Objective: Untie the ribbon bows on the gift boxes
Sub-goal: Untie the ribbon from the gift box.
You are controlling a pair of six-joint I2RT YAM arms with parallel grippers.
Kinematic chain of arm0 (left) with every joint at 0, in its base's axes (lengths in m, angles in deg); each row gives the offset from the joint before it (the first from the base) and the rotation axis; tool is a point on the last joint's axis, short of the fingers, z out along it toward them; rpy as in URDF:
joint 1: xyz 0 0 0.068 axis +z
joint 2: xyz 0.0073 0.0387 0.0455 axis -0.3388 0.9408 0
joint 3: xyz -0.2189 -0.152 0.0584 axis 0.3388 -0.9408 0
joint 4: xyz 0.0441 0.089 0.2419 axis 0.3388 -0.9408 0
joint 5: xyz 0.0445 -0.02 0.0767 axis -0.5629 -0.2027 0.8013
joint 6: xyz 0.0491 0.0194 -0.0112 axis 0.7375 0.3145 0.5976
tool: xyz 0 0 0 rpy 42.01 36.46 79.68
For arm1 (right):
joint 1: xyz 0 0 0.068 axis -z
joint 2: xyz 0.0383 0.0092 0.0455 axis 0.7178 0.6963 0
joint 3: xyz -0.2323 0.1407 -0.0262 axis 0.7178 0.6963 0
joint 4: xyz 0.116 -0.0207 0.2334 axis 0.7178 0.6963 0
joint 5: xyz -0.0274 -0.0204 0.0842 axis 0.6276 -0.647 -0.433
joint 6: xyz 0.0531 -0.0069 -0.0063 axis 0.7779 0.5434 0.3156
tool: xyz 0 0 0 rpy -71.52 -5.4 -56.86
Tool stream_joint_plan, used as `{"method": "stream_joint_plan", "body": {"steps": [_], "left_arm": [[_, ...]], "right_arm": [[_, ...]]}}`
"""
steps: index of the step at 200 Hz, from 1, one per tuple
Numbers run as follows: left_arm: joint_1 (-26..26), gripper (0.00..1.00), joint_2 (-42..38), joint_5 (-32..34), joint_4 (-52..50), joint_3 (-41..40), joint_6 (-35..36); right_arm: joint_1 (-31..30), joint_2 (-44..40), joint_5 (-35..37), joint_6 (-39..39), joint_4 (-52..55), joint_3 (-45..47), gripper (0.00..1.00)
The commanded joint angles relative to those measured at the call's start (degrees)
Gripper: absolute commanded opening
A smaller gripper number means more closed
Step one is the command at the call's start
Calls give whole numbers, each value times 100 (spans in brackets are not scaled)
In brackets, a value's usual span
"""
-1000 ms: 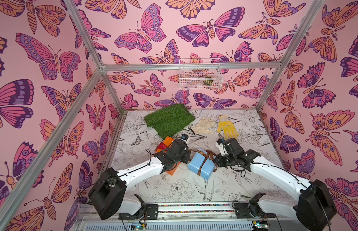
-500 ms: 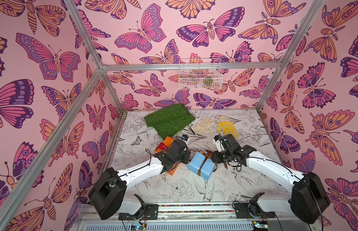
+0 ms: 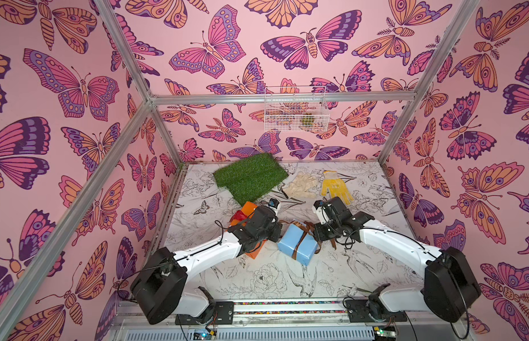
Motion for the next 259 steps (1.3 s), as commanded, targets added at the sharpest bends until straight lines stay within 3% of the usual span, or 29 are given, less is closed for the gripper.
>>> {"method": "stream_joint_plan", "body": {"steps": [1,71,140,162,170,234,244,259], "left_arm": [[28,0,-12,65,70,-115,-11],[37,0,-47,284,65,-224,-162],[55,0,-175,259,69,-279,-162],[55,0,-155,165,69,-273,-136],[55,0,-146,137,70,-265,-143],[55,0,-47,3,67,-208,-188],[55,7,-35,-6,70,-199,-188],[55,32,-25,-68,65,-149,-167]], "right_arm": [[31,-160,199,-21,252,-142,0],[387,-1019,993,87,843,-34,0],[2212,-1931,686,598,850,649,0],[2239,-2034,612,689,750,762,29],[2236,-1987,563,709,780,755,34],[2174,-1831,-57,424,889,348,40],[2085,-1811,-177,364,883,267,39],[1880,-1655,-304,210,924,113,38]]}}
